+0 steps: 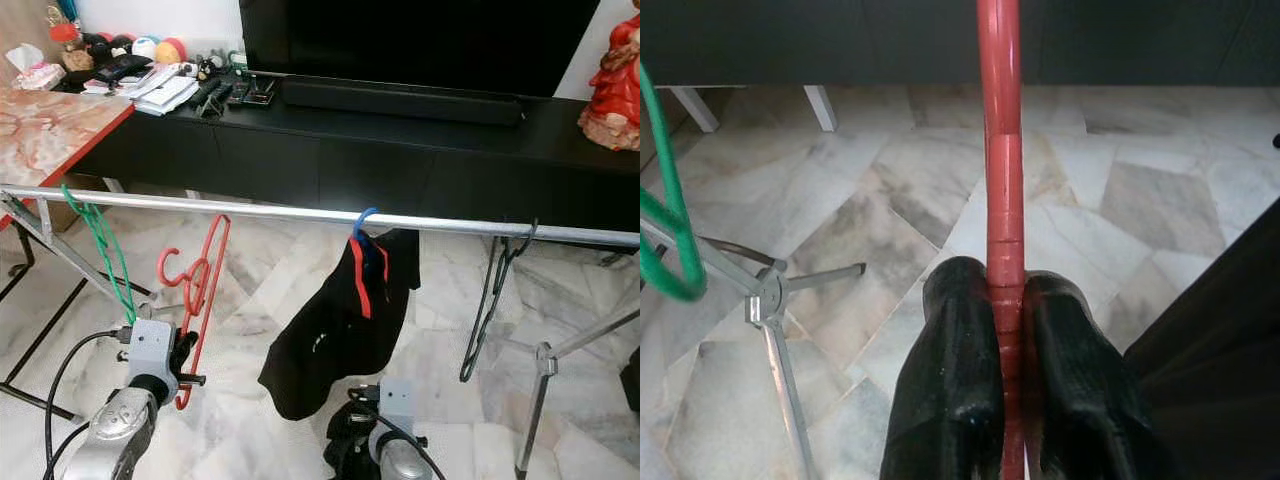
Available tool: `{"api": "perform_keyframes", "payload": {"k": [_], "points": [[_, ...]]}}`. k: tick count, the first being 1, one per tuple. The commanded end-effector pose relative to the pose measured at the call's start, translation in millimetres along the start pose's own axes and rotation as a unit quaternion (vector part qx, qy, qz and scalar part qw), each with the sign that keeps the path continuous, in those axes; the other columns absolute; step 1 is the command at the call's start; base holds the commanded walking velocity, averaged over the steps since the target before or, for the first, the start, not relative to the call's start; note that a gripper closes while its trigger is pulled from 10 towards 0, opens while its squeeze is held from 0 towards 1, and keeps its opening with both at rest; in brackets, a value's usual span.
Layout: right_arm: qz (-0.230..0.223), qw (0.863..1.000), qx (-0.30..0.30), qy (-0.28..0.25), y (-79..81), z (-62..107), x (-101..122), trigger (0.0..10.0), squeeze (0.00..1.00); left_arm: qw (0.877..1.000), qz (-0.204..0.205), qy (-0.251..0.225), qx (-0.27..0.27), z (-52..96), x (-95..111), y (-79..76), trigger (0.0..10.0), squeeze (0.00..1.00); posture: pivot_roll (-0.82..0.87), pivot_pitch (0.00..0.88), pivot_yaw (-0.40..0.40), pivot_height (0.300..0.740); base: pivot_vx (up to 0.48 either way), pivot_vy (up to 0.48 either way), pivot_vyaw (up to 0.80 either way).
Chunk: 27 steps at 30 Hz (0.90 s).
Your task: Hang hanger
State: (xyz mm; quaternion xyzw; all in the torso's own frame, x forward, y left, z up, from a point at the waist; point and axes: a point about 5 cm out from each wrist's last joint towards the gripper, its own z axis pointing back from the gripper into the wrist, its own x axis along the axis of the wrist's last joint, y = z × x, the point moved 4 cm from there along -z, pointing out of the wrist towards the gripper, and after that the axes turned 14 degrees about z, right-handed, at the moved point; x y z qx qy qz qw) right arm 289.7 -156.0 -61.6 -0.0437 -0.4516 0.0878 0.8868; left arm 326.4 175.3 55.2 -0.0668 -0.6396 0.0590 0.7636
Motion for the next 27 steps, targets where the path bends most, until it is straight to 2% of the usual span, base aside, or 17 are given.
{"api": "perform_keyframes", "payload": {"k": [1,3,5,8,17,27], "points": [[-0.007,1.0,-0.011,-0.005,-9.4,0.8,-0.9,10.0,0.0,1.0,0.008,0.0,0.012,1.7,0.4,2.8,10.0,0.0,-0.05,0.114,-0.003,0.74,0.0,0.0,0.0],[-0.008,1.0,-0.016,-0.004,-15.0,0.9,-1.0,10.0,0.0,1.0,0.012,-0.002,0.014,1.9,0.7,1.7,10.0,0.0,-0.05,0.115,-0.011,0.74,0.0,0.0,0.0],[-0.017,0.999,-0.029,-0.008,-42.1,2.9,-2.2,10.0,0.0,1.0,0.019,-0.004,0.016,2.5,0.9,0.0,10.0,0.0,-0.05,0.117,-0.017,0.74,0.0,0.0,0.0],[-0.016,0.999,-0.033,-0.016,-48.8,2.7,1.9,10.0,0.0,0.999,0.025,-0.006,0.02,3.8,1.2,0.1,10.0,0.0,-0.05,0.121,-0.021,0.74,0.0,0.0,0.0],[-0.016,0.999,-0.03,-0.037,-44.5,-0.6,16.1,10.0,0.0,0.999,0.026,-0.007,0.026,6.1,3.3,1.8,10.0,0.0,-0.04,0.13,-0.013,0.74,0.0,0.0,0.0],[-0.015,0.999,-0.027,-0.039,-42.5,-2.3,20.9,10.0,0.0,0.999,0.035,-0.009,0.028,5.8,5.5,-0.6,10.0,0.0,-0.04,0.131,-0.017,0.74,-0.292,0.0,0.0]]}}
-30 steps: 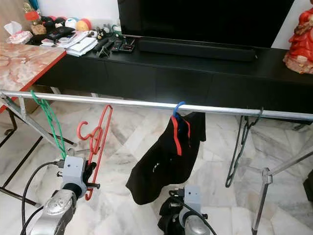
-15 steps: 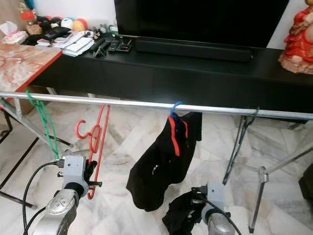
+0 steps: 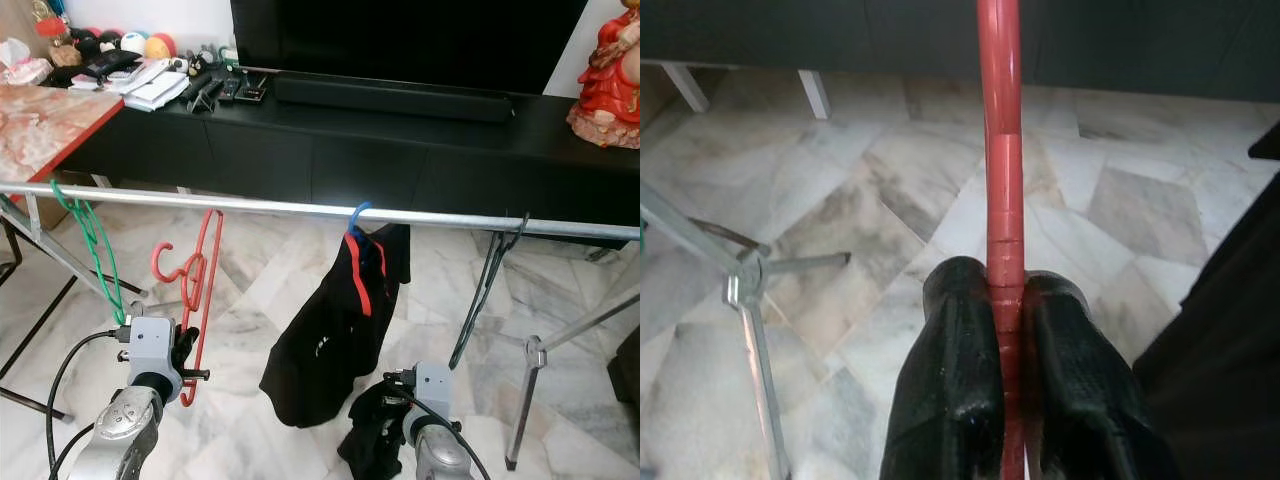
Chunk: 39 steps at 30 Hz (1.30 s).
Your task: Hang hanger
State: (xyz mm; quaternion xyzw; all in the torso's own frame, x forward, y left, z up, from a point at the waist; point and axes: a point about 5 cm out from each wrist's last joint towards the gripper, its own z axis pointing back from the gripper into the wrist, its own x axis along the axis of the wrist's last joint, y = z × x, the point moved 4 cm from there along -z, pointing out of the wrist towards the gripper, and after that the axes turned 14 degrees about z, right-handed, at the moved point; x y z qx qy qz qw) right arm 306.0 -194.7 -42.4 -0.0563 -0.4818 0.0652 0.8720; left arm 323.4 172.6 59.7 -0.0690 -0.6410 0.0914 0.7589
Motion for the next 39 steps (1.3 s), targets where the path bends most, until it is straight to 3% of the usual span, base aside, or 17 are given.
{"api": "perform_keyframes", "payload": {"k": [1,11,21,39], "points": [[0.0,1.0,-0.002,-0.008,0.5,-0.6,3.8,10.0,0.0,1.0,0.008,-0.003,0.009,2.0,2.3,2.7,10.0,0.0,-0.04,0.131,-0.017,0.74,-0.315,0.0,0.0],[-0.002,1.0,0.003,0.008,3.5,-1.4,0.8,10.0,0.0,1.0,0.006,-0.004,0.014,2.7,3.4,6.1,10.0,0.0,-0.04,0.132,-0.016,0.74,-0.303,0.0,0.0],[-0.005,1.0,0.006,0.03,7.4,2.2,-13.1,10.0,0.0,1.0,0.011,-0.004,0.027,1.5,7.3,12.2,10.0,0.0,-0.02,0.133,-0.014,0.74,0.0,0.0,0.0],[-0.014,0.999,0.002,0.029,2.5,2.4,-13.3,10.0,0.0,1.0,0.011,0.002,0.021,1.3,6.6,11.1,10.0,0.0,-0.02,0.116,-0.006,0.74,0.0,0.476,0.0]]}}
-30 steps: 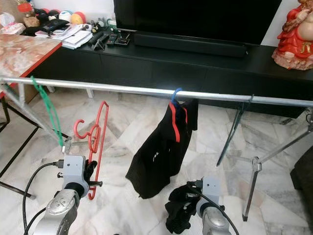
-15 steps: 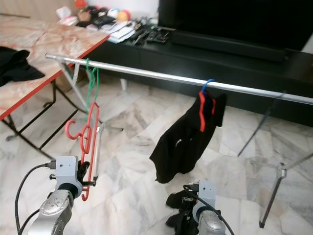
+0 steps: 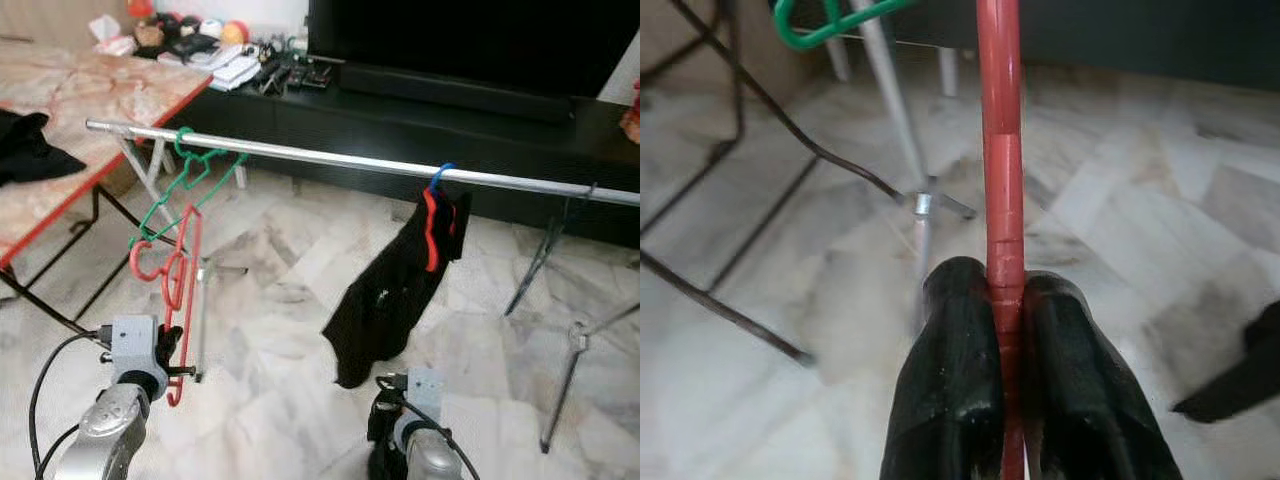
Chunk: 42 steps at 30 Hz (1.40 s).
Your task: Hang hanger
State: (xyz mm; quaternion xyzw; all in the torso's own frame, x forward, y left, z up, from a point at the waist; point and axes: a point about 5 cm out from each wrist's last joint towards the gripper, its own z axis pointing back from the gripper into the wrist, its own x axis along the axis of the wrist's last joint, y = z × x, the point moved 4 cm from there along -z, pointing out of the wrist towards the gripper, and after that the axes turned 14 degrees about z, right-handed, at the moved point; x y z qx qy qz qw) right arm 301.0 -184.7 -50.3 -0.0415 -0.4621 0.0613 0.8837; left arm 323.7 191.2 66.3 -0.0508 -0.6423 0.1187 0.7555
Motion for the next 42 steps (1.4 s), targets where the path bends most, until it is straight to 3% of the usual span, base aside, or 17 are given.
{"api": "perform_keyframes", "payload": {"k": [1,9,19,27,31,35,42], "points": [[-0.005,1.0,-0.012,0.008,-9.4,2.0,-5.7,10.0,0.0,1.0,0.001,0.009,-0.012,1.1,-4.1,-6.1,10.0,0.0,-0.02,0.116,-0.006,0.74,0.0,0.48,0.0],[-0.012,1.0,-0.01,0.018,-9.2,2.4,-9.4,10.0,0.0,1.0,0.002,0.012,-0.017,0.9,-4.6,-7.9,10.0,0.0,-0.02,0.12,-0.008,0.74,0.0,0.48,-0.34],[-0.008,0.999,0.005,0.038,12.1,4.9,-22.2,10.0,0.0,0.999,-0.002,0.017,-0.037,5.6,-6.7,-10.2,10.0,0.0,-0.01,0.134,-0.007,0.74,0.0,0.0,-0.79],[-0.01,0.999,0.007,0.04,15.3,5.0,-23.0,10.0,0.0,0.998,-0.011,0.021,-0.05,6.8,-7.5,-12.6,10.0,0.0,-0.01,0.133,-0.005,0.74,0.0,0.0,-0.79],[-0.01,0.999,0.004,0.039,8.1,5.9,-24.4,10.0,0.0,0.998,-0.013,0.022,-0.057,7.1,-7.9,-15.5,10.0,0.0,-0.01,0.133,-0.005,0.74,0.0,0.0,-0.79],[-0.012,0.999,-0.006,0.035,-11.9,7.7,-25.3,10.0,0.0,0.998,-0.017,0.025,-0.063,8.0,-8.4,-16.4,10.0,0.0,-0.01,0.133,-0.005,0.74,0.0,0.0,-0.79],[-0.014,0.999,-0.013,0.032,-26.3,11.1,-29.1,10.0,0.0,0.997,-0.019,0.029,-0.068,9.1,-10.1,-17.5,10.0,0.0,-0.01,0.133,-0.003,0.74,0.0,0.0,-0.79]]}}
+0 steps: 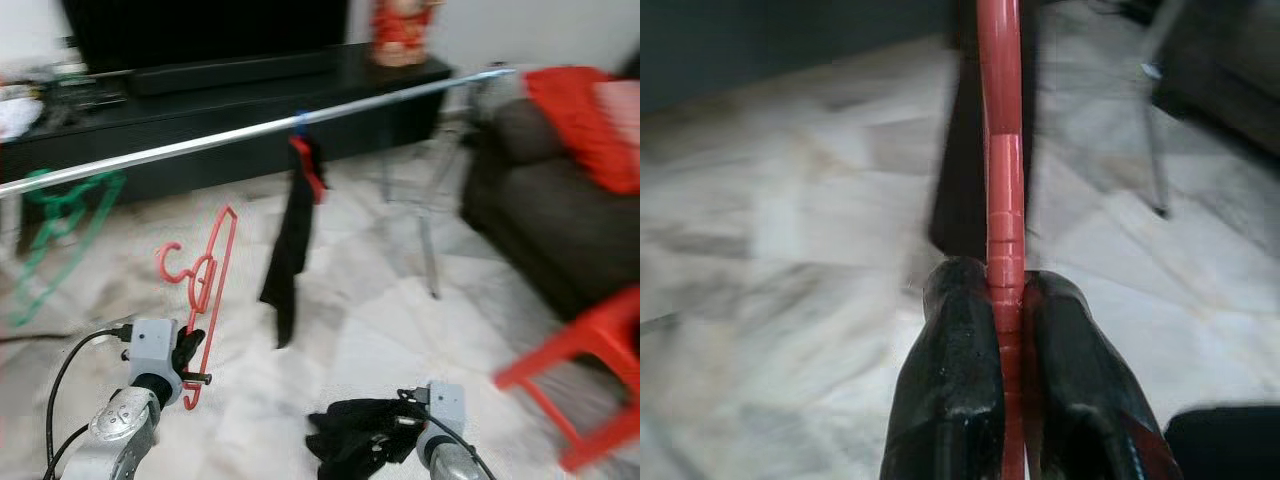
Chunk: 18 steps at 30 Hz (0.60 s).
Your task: Hang hanger
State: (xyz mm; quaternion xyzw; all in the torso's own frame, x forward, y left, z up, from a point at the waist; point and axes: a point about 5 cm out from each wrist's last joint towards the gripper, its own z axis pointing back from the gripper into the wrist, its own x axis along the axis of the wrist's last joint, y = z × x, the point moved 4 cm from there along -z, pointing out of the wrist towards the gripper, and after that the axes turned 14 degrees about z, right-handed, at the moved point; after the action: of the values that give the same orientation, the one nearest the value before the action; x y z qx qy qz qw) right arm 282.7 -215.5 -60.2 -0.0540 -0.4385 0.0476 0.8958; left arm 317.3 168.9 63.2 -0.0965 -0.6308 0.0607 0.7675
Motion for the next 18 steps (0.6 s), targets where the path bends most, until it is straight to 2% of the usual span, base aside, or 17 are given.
{"api": "perform_keyframes", "payload": {"k": [1,7,11,18], "points": [[-0.01,1.0,0.001,0.002,0.5,2.2,-6.4,10.0,0.0,1.0,-0.004,0.006,0.002,2.1,-1.2,2.3,10.0,0.0,-0.01,0.133,-0.003,0.74,0.0,0.0,-0.78],[-0.005,1.0,0.0,0.003,1.4,4.0,-11.1,10.0,0.0,1.0,-0.005,0.006,-0.002,3.3,-1.9,2.2,10.0,0.0,0.0,0.133,-0.002,0.74,0.0,0.0,0.0],[-0.005,1.0,0.006,0.005,11.2,3.8,-12.8,10.0,0.0,1.0,-0.006,0.005,-0.001,3.5,-1.7,2.5,10.0,0.0,0.0,0.133,-0.003,0.74,0.0,0.0,0.0],[-0.006,1.0,0.02,-0.002,40.9,0.0,-3.7,10.0,0.0,1.0,-0.005,0.006,-0.003,3.7,-1.6,2.4,10.0,0.0,0.0,0.133,-0.003,0.74,0.0,0.0,0.0]]}}
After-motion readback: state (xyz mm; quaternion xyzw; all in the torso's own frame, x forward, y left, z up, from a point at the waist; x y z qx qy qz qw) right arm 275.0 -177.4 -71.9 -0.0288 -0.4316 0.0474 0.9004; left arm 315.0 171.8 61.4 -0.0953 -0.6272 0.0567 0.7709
